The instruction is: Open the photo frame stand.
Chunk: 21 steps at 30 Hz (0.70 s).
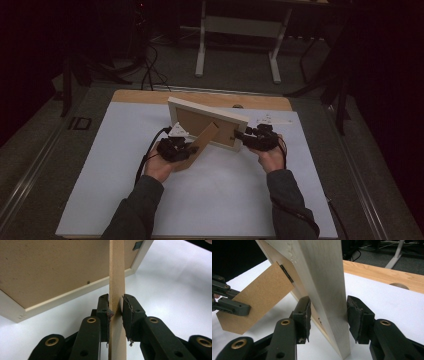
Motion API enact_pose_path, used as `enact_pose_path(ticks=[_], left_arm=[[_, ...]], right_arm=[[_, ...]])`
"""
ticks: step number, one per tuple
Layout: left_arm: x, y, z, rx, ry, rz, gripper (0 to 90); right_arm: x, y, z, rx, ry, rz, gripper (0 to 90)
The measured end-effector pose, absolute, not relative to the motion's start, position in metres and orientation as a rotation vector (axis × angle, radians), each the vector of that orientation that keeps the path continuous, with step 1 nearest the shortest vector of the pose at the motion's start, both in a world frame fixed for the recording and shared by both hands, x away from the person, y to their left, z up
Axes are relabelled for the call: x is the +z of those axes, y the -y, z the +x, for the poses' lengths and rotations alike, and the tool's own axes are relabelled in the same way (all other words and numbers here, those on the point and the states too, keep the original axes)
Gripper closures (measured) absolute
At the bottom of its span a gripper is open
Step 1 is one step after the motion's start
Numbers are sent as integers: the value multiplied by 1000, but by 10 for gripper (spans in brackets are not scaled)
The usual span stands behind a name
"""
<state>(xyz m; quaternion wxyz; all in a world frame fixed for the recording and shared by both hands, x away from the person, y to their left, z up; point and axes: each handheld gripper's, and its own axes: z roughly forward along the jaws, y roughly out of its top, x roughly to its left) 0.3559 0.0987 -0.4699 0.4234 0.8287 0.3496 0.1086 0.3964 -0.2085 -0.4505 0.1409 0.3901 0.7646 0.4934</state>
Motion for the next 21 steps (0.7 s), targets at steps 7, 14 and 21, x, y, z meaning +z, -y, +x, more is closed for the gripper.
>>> enact_pose_path(ticks=[7,14,21], left_arm=[[-472,-98,350,262,-866,2075,784],[-474,-95,341,266,-861,2054,788],[-482,-96,337,252,-880,2048,797]], right_arm=[[-452,209,392,1446,-2211,1111,548],[-454,209,390,1468,-2205,1119,534],[-456,208,384,1476,-2220,1097,521]])
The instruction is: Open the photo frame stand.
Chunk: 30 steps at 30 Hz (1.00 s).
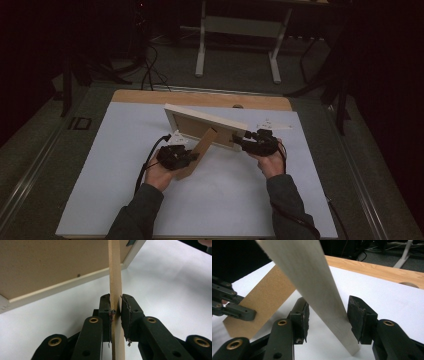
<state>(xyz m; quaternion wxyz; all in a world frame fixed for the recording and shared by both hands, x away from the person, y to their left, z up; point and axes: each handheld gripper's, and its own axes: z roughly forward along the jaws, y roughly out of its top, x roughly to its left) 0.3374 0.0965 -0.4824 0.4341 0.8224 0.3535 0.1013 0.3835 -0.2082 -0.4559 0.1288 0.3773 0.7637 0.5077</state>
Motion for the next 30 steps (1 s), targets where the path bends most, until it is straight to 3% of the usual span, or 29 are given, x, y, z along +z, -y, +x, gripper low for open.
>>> enact_pose_path(ticks=[23,30], left_arm=[[-494,-95,327,252,-877,2089,799],[-495,-95,328,237,-871,2085,732]], right_arm=[[-461,204,372,1465,-2262,1030,489],[-461,205,371,1464,-2264,1027,488]])
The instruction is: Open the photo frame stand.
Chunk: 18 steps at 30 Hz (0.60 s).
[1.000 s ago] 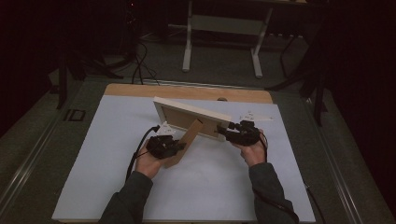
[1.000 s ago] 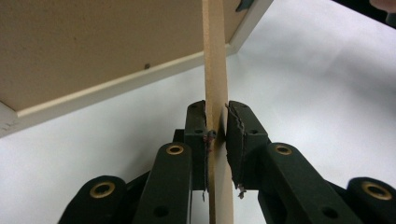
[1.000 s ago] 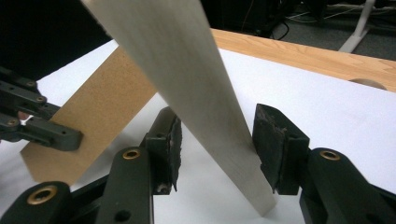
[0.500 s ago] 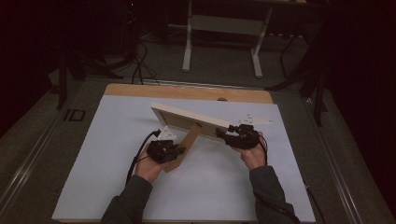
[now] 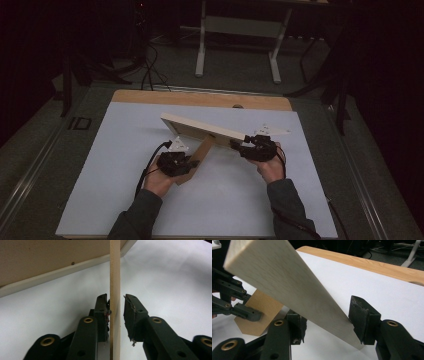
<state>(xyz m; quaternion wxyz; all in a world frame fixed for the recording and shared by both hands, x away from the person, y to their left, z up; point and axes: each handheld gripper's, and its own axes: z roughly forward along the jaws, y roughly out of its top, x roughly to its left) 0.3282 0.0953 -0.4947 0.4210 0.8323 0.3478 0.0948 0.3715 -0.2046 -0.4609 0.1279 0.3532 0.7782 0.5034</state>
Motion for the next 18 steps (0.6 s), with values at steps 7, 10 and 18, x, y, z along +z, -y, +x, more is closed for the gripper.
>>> enact_pose_path(ticks=[7,10,18], left_arm=[[-494,-97,329,217,-867,2076,677],[-494,-98,328,214,-867,2075,665],[-491,-100,326,221,-862,2069,651]], right_arm=[[-461,205,371,1467,-2266,1028,486],[-461,205,371,1469,-2265,1028,485],[-461,206,371,1471,-2265,1026,485]])
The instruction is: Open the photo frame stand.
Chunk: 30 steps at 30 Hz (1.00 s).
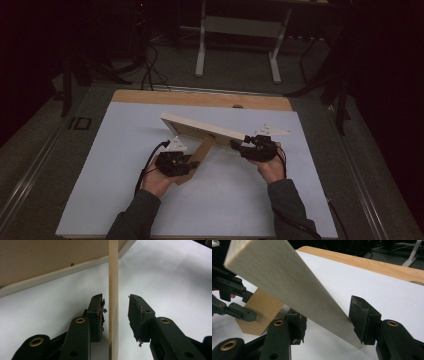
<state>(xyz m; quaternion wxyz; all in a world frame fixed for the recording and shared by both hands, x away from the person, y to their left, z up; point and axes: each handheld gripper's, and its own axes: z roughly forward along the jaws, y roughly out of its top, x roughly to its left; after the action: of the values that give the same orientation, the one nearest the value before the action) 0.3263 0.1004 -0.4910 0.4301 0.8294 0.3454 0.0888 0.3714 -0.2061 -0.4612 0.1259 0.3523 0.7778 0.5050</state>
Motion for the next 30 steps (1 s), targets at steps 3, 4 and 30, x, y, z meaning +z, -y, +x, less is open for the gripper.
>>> enact_pose_path(ticks=[3,4,30], left_arm=[[-489,-102,325,227,-861,2063,650],[-489,-103,325,227,-859,2062,650],[-474,-126,320,238,-882,1969,647]], right_arm=[[-462,206,371,1474,-2260,1029,485],[-462,206,371,1475,-2258,1029,485],[-463,211,368,1482,-2254,1021,480]])
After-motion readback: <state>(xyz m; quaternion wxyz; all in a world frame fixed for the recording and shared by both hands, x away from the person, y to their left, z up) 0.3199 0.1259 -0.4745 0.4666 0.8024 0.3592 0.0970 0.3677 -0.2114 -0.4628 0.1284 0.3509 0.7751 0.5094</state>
